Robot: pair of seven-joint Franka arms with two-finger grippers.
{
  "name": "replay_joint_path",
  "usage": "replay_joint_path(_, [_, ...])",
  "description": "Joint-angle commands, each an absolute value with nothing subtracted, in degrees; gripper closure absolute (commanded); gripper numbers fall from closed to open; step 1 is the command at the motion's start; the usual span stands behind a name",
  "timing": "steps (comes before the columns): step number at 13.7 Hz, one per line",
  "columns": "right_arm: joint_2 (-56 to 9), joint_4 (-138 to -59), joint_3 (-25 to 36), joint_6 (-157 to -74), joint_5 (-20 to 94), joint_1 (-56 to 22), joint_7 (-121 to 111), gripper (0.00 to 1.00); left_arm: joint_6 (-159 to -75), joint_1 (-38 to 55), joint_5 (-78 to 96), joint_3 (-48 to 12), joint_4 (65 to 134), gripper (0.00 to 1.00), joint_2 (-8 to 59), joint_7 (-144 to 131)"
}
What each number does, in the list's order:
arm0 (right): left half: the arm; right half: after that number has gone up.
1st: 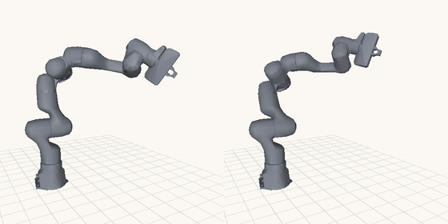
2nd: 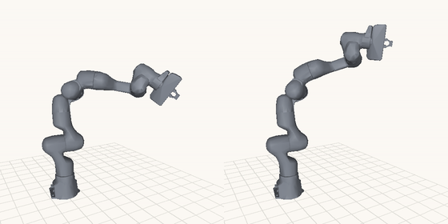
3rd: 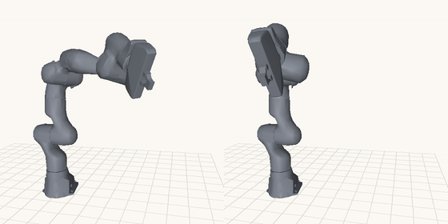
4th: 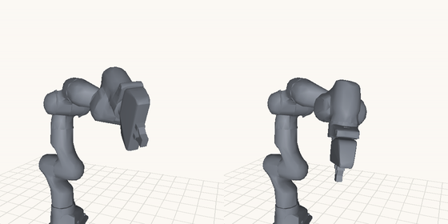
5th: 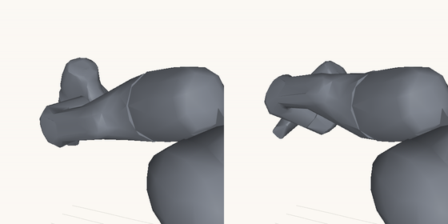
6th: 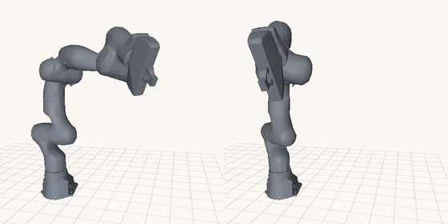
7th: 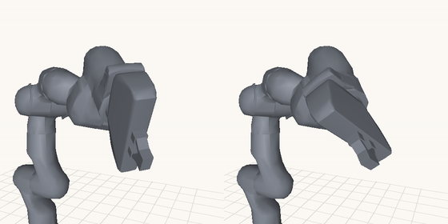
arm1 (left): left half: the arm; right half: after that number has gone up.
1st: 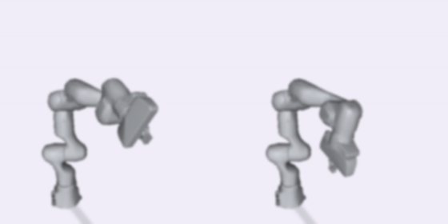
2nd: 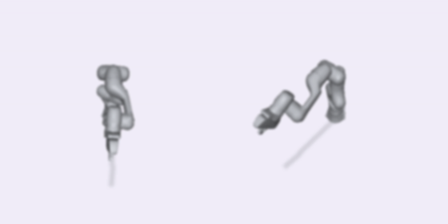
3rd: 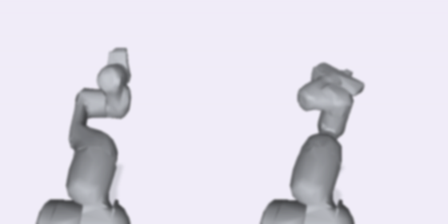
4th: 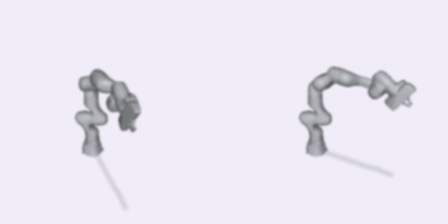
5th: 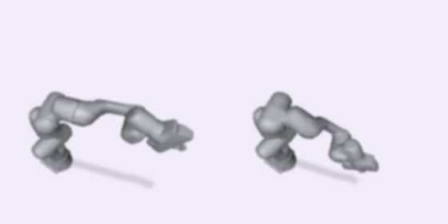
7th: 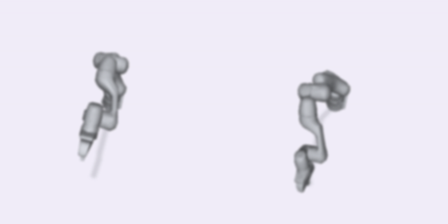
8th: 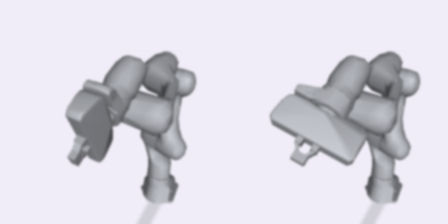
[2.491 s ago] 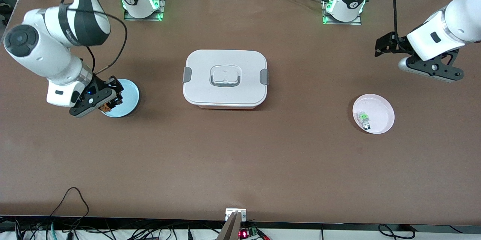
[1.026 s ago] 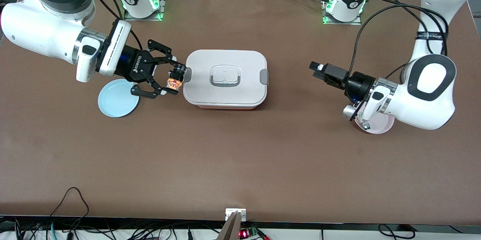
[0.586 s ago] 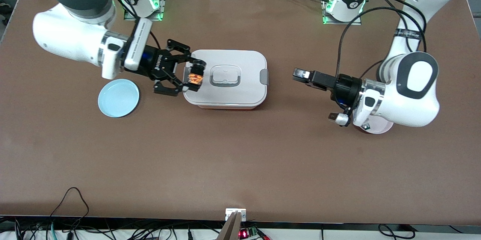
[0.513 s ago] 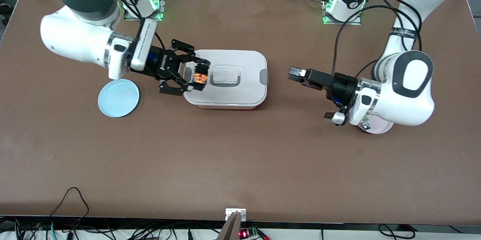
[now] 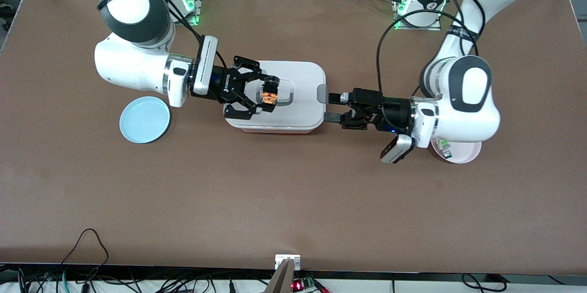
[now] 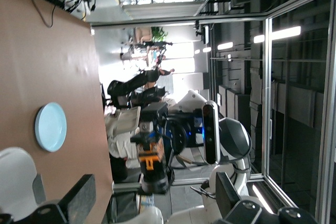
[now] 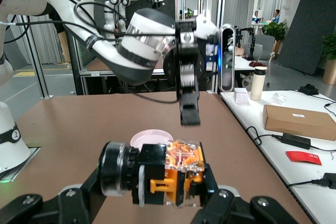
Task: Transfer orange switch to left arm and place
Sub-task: 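Grasp the switch with the left gripper from the right gripper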
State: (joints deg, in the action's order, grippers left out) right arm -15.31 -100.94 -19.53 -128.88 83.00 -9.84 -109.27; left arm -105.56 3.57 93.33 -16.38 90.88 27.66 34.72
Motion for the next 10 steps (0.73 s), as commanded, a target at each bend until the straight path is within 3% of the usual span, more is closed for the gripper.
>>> replay_joint_path(1, [-15.99,-99.67,-21.44,-132.61,86.57,-11.07,-111.44,0.58,-108.36,3.43,99.47,-18.71,95.09,0.00,26.72,41.22])
replay_joint_path(5, [-16.96,-98.88,-22.76,-134.73,87.28,-11.77,-111.45,0.58,-111.18,3.43,100.11,-21.71,95.53,0.00,26.72,41.92])
replay_joint_path(6, [-17.40,-98.62,-22.68,-135.43,87.28,-12.13,-111.45,0.58,-111.27,3.60,100.11,-21.71,95.71,0.03,26.63,42.36])
replay_joint_path(7, [-17.58,-98.18,-22.68,-136.66,87.28,-12.82,-111.45,0.58,-111.27,4.04,100.11,-21.71,95.80,0.17,26.54,42.80])
replay_joint_path(8, [-17.93,-97.91,-22.76,-138.15,87.36,-13.44,-111.36,0.58,-111.27,4.13,100.11,-21.71,95.80,0.23,26.54,42.89])
replay_joint_path(10, [-18.11,-97.65,-22.76,-138.95,87.71,-13.97,-111.27,0.58,-111.44,4.92,100.11,-23.45,96.58,0.29,26.28,42.89])
